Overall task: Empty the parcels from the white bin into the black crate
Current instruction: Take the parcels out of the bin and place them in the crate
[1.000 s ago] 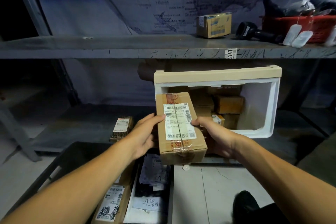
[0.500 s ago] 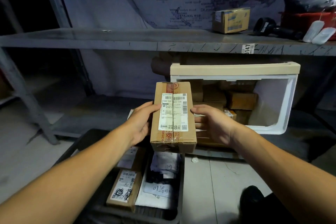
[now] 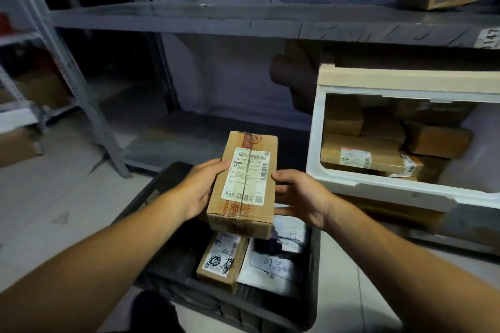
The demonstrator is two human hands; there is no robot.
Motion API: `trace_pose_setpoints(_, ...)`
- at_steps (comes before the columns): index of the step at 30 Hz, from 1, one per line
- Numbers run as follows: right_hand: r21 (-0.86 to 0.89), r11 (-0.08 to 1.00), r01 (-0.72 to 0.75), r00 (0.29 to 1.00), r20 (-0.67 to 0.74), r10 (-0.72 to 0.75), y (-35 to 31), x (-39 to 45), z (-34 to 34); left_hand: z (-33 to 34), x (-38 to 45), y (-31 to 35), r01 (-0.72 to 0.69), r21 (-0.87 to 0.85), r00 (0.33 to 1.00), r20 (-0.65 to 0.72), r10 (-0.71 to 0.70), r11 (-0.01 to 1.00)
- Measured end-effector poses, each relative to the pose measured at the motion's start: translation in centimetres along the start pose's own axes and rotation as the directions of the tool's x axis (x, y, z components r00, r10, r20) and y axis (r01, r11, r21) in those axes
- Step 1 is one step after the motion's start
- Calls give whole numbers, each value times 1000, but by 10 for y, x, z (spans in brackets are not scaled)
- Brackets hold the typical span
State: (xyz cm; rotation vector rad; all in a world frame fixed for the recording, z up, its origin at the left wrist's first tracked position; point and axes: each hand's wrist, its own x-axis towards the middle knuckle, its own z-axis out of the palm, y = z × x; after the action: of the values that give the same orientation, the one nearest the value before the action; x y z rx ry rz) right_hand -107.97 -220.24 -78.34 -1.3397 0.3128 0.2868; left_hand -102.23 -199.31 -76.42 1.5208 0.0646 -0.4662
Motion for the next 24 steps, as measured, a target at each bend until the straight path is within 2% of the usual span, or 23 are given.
trace_pose_setpoints(15,155,956,-251,959,-93,267,119,111,17,-52,111,-108,292,153,956,-89,-281,944)
trace_pose_setpoints(24,201,932,-302,924,-179,338,175,168,12,-53,163,-152,325,157,943,-129,-307,933)
